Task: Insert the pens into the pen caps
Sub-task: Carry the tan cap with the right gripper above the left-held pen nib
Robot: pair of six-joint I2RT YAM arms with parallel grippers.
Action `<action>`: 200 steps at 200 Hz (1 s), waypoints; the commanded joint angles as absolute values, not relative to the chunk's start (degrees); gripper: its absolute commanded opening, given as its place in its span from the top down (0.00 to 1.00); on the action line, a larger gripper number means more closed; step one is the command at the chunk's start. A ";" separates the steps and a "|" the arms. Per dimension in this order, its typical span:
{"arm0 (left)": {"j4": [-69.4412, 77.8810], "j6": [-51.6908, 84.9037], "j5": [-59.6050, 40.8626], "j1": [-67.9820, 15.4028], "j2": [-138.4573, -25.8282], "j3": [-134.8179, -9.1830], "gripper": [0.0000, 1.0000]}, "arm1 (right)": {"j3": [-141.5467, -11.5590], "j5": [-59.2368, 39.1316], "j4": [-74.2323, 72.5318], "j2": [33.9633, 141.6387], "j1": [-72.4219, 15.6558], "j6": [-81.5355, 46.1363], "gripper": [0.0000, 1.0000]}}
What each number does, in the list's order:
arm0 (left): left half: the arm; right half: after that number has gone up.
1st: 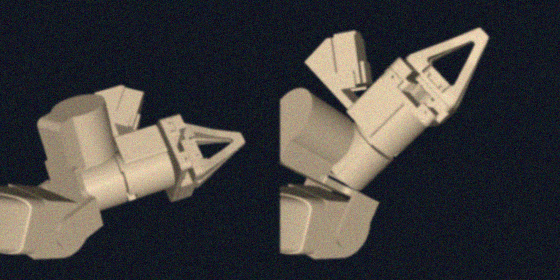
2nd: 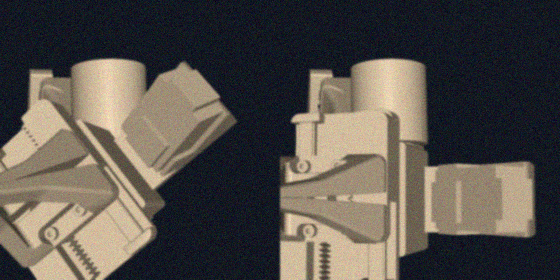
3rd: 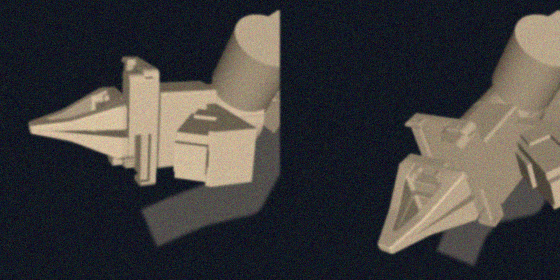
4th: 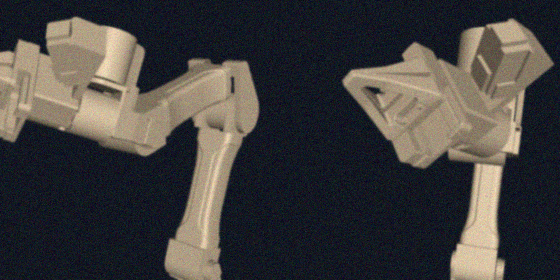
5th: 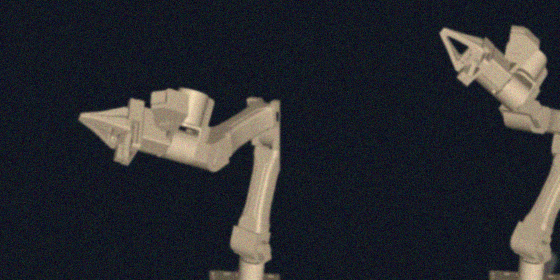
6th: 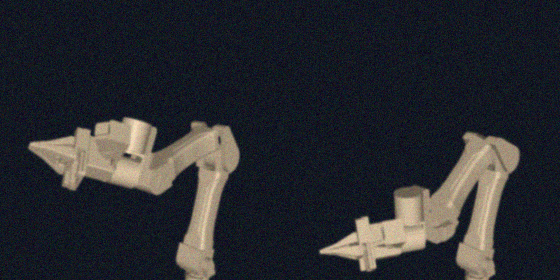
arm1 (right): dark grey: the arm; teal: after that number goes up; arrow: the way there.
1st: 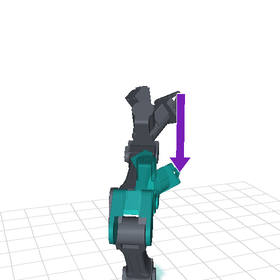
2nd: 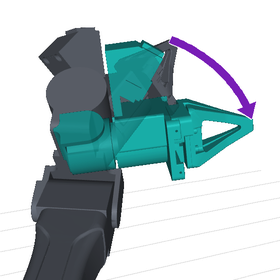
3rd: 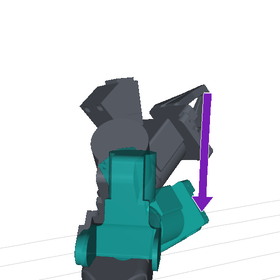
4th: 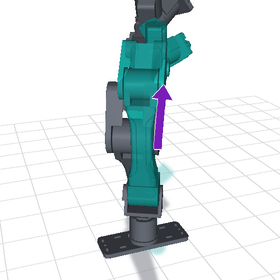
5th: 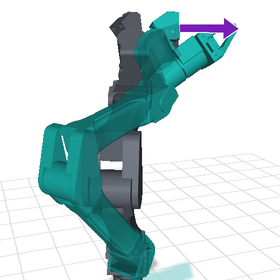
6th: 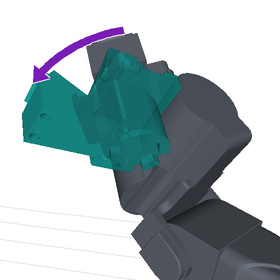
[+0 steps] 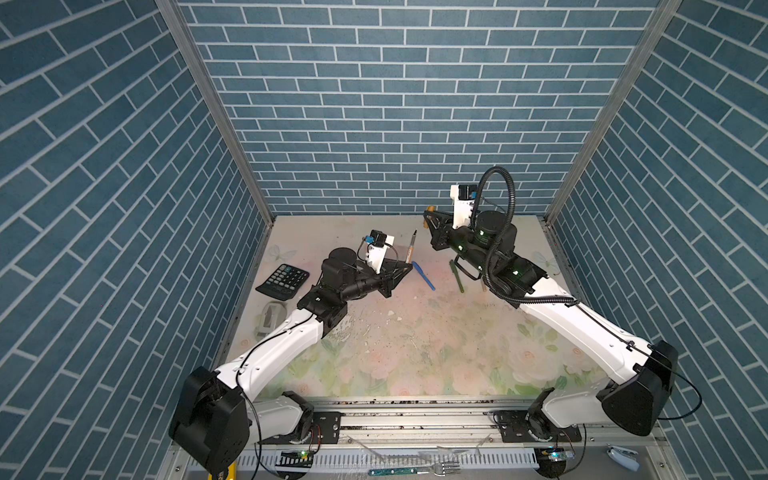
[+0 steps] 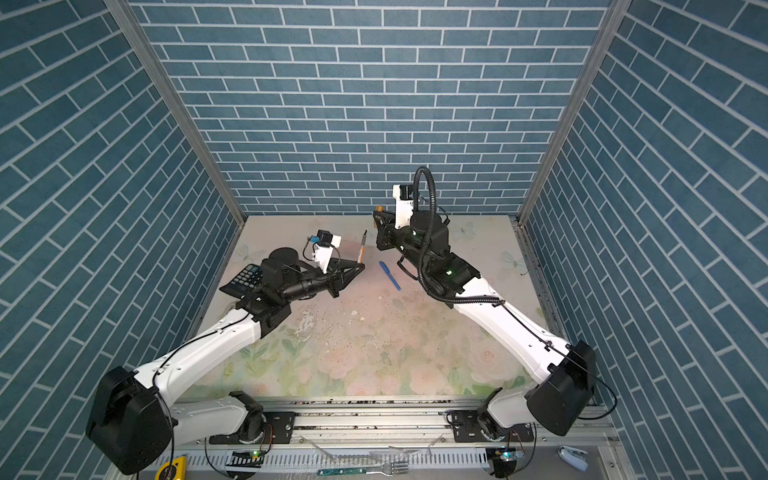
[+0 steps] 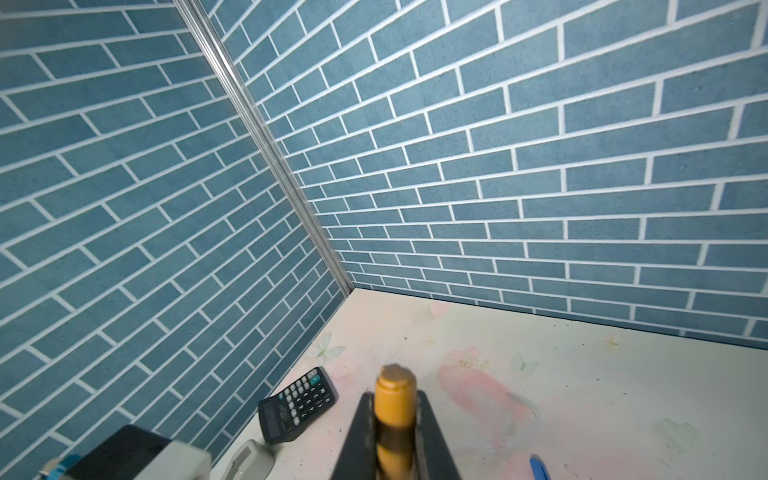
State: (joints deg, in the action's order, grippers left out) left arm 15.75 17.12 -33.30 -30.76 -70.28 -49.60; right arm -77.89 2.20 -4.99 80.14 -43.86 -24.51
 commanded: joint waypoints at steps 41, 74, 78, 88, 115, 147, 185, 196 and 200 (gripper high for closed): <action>15.62 15.64 -33.76 -31.55 -70.31 -50.19 1.00 | -80.50 -1.98 -7.55 80.51 -43.97 -29.67 0.88; 15.55 15.64 -33.75 -31.55 -70.28 -50.19 1.00 | -79.90 -2.63 -6.43 80.75 -43.95 -30.65 0.89; 15.56 15.58 -33.75 -31.55 -70.25 -50.21 1.00 | -79.87 -2.74 -6.26 80.77 -43.92 -30.74 0.89; 15.48 15.60 -33.66 -31.55 -70.25 -50.19 1.00 | -79.74 -3.03 -5.89 80.86 -44.03 -31.01 0.89; 15.46 15.58 -33.67 -31.55 -70.07 -50.27 1.00 | -79.39 -3.54 -5.54 81.14 -43.96 -31.79 0.89; 15.38 15.43 -33.40 -31.55 -69.91 -50.20 1.00 | -79.05 -4.58 -5.53 81.59 -43.96 -32.73 0.90; 15.15 15.25 -32.97 -31.55 -69.64 -50.19 1.00 | -78.26 -4.66 -5.30 81.74 -43.97 -33.30 0.90; 15.15 15.21 -32.83 -31.57 -69.61 -50.14 1.00 | -77.88 -4.70 -5.30 81.52 -44.01 -33.43 0.90; 15.18 15.21 -32.72 -31.55 -69.54 -50.10 1.00 | -77.67 -4.66 -5.32 81.46 -43.95 -33.48 0.90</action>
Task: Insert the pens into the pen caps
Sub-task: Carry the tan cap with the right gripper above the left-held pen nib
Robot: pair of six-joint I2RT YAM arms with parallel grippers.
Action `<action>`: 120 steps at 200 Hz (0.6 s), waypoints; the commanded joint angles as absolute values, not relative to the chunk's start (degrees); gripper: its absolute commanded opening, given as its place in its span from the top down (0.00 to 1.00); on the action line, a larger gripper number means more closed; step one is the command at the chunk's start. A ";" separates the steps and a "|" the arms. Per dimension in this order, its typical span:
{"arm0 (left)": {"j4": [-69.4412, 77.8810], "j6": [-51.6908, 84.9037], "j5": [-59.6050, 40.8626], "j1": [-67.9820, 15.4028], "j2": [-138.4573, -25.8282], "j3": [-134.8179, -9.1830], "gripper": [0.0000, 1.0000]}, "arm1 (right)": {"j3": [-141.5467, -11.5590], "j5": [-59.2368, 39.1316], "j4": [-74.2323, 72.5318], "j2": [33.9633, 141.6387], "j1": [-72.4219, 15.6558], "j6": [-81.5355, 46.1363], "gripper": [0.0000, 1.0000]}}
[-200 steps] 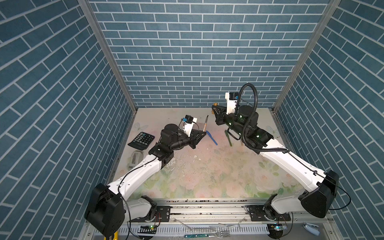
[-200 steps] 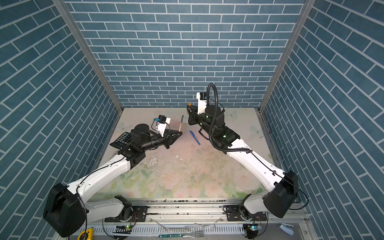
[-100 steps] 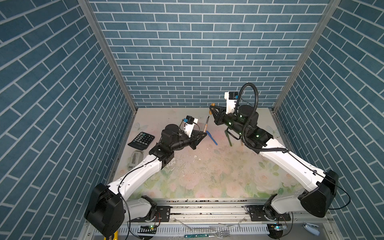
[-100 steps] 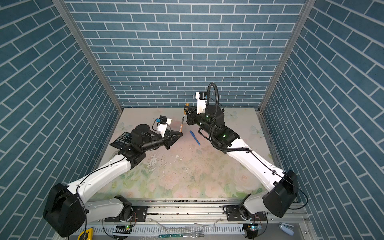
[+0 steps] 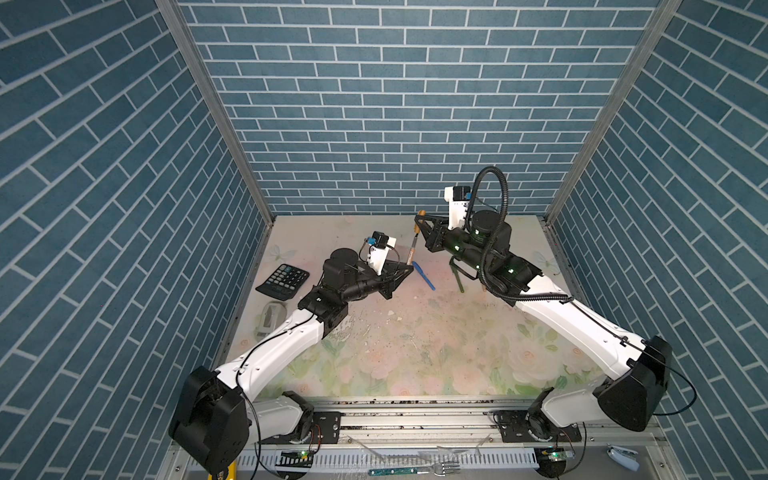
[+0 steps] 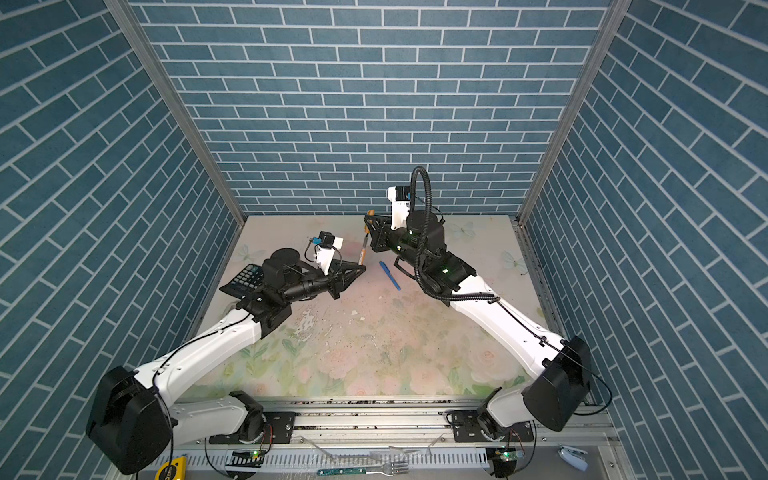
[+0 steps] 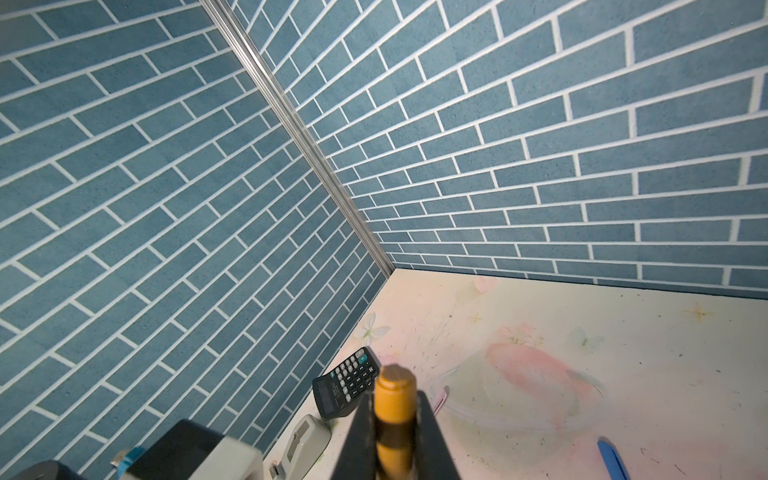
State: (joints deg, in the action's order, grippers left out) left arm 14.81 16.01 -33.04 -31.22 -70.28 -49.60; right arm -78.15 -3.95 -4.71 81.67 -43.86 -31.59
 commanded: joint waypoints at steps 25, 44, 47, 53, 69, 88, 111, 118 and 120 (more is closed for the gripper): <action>15.12 15.17 -32.24 -31.55 -69.38 -50.10 1.00 | -77.20 -4.67 -4.81 81.04 -44.05 -33.64 0.90; 15.33 15.20 -31.42 -31.55 -69.12 -49.76 1.00 | -76.73 -6.17 -4.59 80.78 -43.99 -34.34 0.90; 15.33 15.25 -31.24 -31.55 -69.01 -49.73 1.00 | -76.63 -6.45 -4.51 80.77 -43.98 -34.48 0.90; 15.47 15.27 -31.03 -31.54 -68.91 -49.59 1.00 | -76.64 -6.71 -4.29 80.77 -44.00 -34.53 0.90; 15.64 15.21 -30.64 -31.56 -68.64 -49.42 1.00 | -76.51 -7.31 -4.13 80.77 -43.95 -34.72 0.90; 15.73 15.22 -30.45 -31.55 -68.54 -49.31 1.00 | -76.21 -8.53 -4.76 81.07 -44.03 -35.73 0.90; 16.03 15.31 -30.14 -31.55 -68.28 -49.14 1.00 | -75.72 -9.91 -5.49 81.38 -44.02 -37.09 0.90; 16.22 15.29 -29.90 -31.55 -68.13 -48.92 1.00 | -75.44 -10.14 -5.78 81.39 -44.07 -37.47 0.90; 16.29 15.36 -29.86 -31.55 -68.07 -48.88 1.00 | -75.35 -10.23 -5.86 81.39 -43.98 -37.51 0.90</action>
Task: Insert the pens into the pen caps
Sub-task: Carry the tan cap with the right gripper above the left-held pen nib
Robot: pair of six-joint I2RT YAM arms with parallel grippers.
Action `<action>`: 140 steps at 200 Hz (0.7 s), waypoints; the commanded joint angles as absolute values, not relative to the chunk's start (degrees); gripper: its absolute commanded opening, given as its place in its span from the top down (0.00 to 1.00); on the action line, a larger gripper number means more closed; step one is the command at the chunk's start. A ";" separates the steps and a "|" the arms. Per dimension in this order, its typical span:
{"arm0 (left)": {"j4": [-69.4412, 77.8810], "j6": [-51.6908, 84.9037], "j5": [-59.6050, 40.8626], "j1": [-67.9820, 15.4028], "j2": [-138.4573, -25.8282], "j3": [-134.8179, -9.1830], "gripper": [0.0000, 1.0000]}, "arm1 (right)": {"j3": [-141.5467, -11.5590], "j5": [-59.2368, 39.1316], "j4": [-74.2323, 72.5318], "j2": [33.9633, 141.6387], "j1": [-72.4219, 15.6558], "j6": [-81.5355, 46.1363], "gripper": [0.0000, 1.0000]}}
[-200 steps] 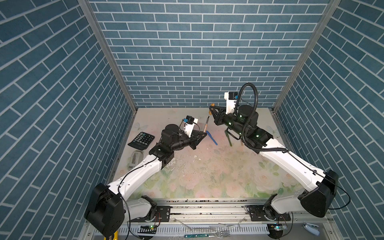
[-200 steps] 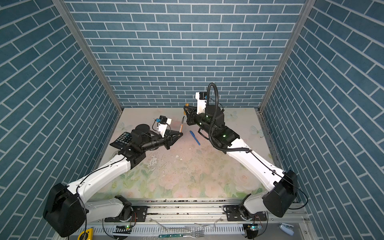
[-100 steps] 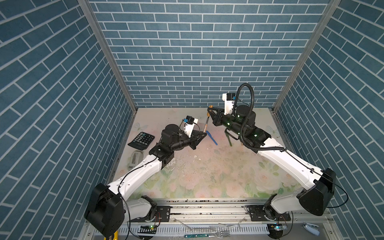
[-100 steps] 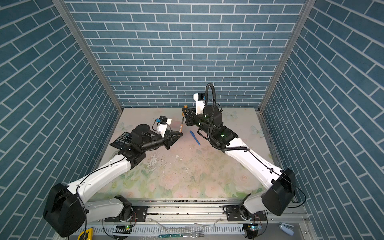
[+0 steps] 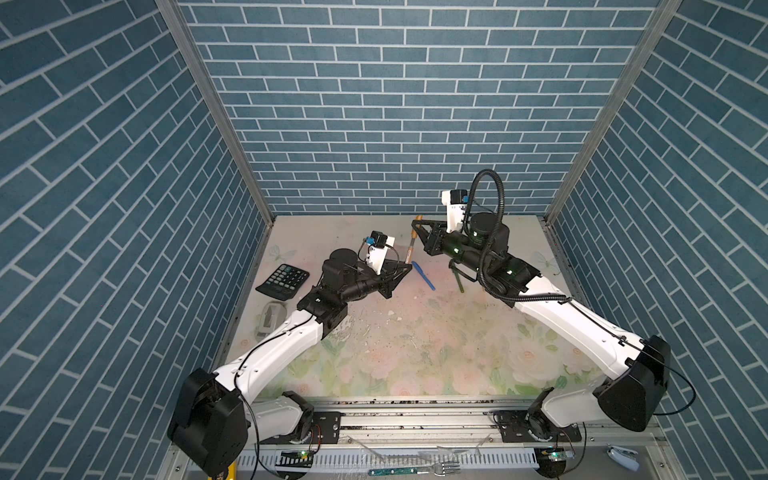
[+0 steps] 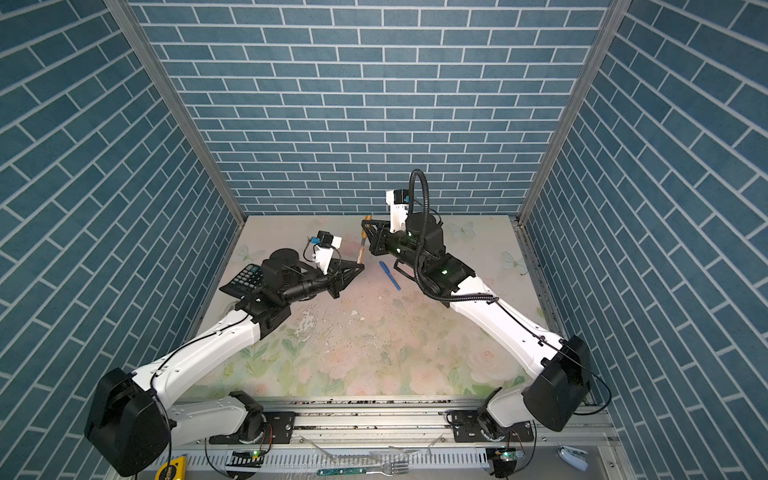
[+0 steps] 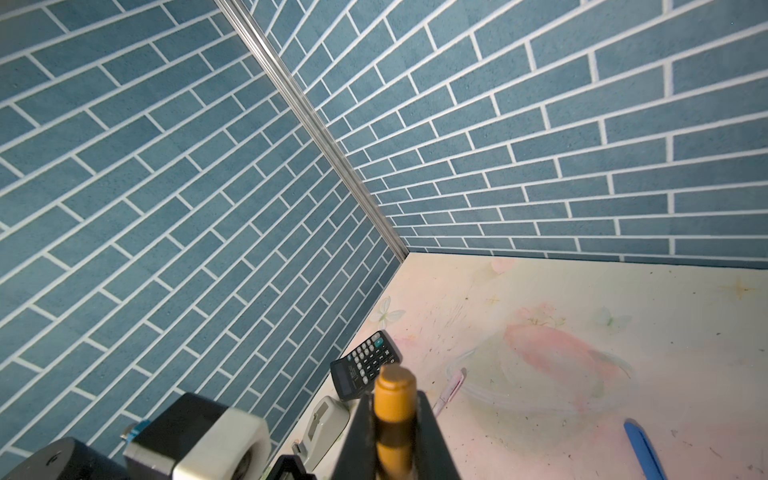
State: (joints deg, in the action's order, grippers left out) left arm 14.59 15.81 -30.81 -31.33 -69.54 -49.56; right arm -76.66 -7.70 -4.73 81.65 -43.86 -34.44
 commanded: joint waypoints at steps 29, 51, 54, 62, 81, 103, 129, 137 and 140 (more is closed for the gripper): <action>17.67 15.64 -28.75 -31.55 -67.42 -48.04 1.00 | -74.04 -11.04 -6.75 81.30 -44.00 -38.36 0.90; 19.01 16.08 -27.34 -31.55 -66.76 -47.17 1.00 | -72.93 -11.56 -7.02 81.34 -44.05 -38.50 0.88; 19.21 16.18 -27.15 -31.55 -66.63 -47.05 1.00 | -72.83 -11.95 -7.07 81.38 -44.06 -38.50 0.88; 19.70 16.41 -26.53 -31.55 -66.45 -46.70 1.00 | -72.56 -12.94 -7.03 81.56 -44.21 -38.37 0.87; 21.18 17.04 -25.13 -31.57 -66.05 -45.81 1.00 | -71.32 -14.72 -7.98 81.78 -44.63 -38.62 0.85; 23.17 18.09 -24.84 -31.56 -65.99 -44.96 1.00 | -69.55 -16.01 -9.73 81.96 -45.08 -39.67 0.83; 24.50 18.46 -25.00 -31.55 -66.14 -44.41 1.00 | -68.85 -16.61 -9.86 81.70 -45.20 -40.27 0.78; 24.48 18.41 -25.28 -31.55 -66.23 -44.50 1.00 | -68.90 -16.52 -9.71 81.29 -45.20 -40.26 0.76; 24.50 18.31 -25.45 -31.55 -66.34 -44.59 1.00 | -68.91 -16.45 -9.59 81.16 -45.20 -40.25 0.75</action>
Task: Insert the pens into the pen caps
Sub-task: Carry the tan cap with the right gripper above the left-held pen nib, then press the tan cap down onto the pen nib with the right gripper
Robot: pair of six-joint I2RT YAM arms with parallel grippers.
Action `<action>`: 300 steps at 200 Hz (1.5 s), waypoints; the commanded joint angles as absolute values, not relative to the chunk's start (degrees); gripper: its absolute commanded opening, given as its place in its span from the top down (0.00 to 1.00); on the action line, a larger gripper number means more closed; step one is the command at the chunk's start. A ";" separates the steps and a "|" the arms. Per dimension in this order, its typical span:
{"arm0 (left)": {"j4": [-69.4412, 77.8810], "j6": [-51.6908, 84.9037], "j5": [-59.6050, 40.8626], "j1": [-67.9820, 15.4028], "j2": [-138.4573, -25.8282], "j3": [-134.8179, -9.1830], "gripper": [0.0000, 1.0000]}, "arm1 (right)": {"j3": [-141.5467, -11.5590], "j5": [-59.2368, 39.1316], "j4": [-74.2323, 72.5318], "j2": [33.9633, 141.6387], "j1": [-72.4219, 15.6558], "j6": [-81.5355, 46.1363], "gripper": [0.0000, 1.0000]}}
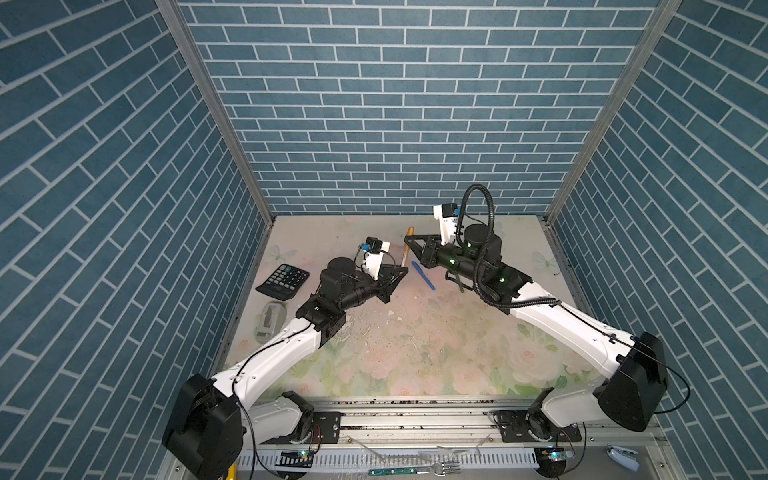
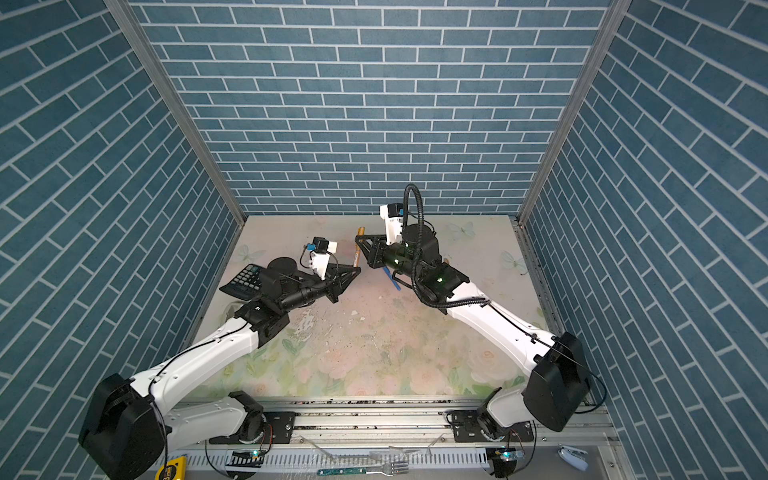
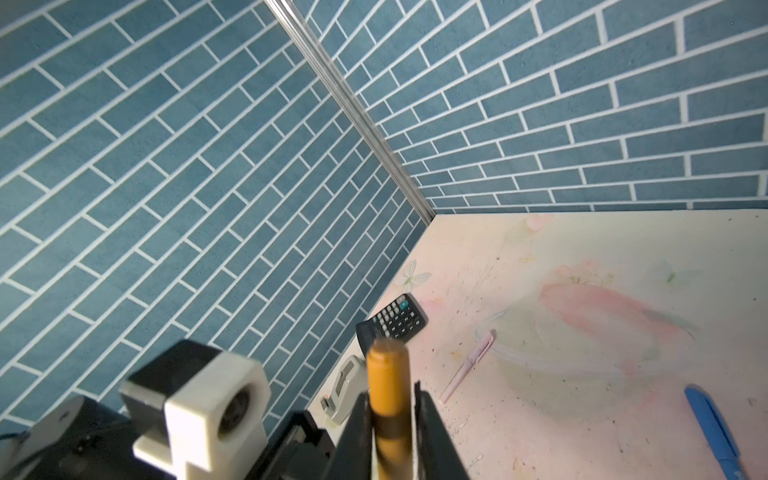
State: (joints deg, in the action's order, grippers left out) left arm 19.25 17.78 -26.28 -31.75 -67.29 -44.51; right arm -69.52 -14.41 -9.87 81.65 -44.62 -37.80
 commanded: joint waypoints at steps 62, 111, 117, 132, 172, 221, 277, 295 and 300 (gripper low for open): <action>23.58 16.63 -24.37 -31.56 -66.41 -44.53 1.00 | -73.12 -12.88 -0.68 77.45 -44.94 -33.67 0.60; 25.58 16.00 -21.24 -31.55 -66.21 -43.01 1.00 | -74.02 -12.84 9.49 74.72 -44.92 -28.38 0.54; 25.56 15.79 -21.25 -31.55 -66.36 -43.02 1.00 | -74.57 -12.60 11.00 74.42 -44.91 -27.62 0.53; 25.21 15.49 -21.26 -31.56 -66.46 -43.20 1.00 | -76.80 -11.04 14.20 74.27 -44.88 -25.80 0.53; 24.66 15.12 -21.85 -31.55 -66.87 -43.45 1.00 | -86.94 -7.97 18.91 78.09 -43.84 -23.79 0.52; 24.47 15.08 -22.13 -31.55 -66.53 -43.47 1.00 | -102.34 -10.81 24.64 89.03 -42.64 -24.21 0.52; 24.28 15.14 -22.50 -31.55 -66.26 -43.68 1.00 | -108.62 -15.33 27.32 95.15 -42.71 -25.05 0.62; 24.13 15.12 -22.49 -31.55 -66.10 -43.71 1.00 | -108.55 -16.16 27.51 95.61 -42.78 -25.47 0.68; 24.11 15.12 -22.48 -31.56 -66.09 -43.75 1.00 | -108.39 -16.37 27.54 95.60 -42.73 -25.61 0.70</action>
State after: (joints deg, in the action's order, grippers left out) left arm 23.49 15.79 -22.09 -31.68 -67.24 -43.46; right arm -106.50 -14.09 26.04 95.64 -42.59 -25.63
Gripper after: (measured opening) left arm 0.131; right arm 0.337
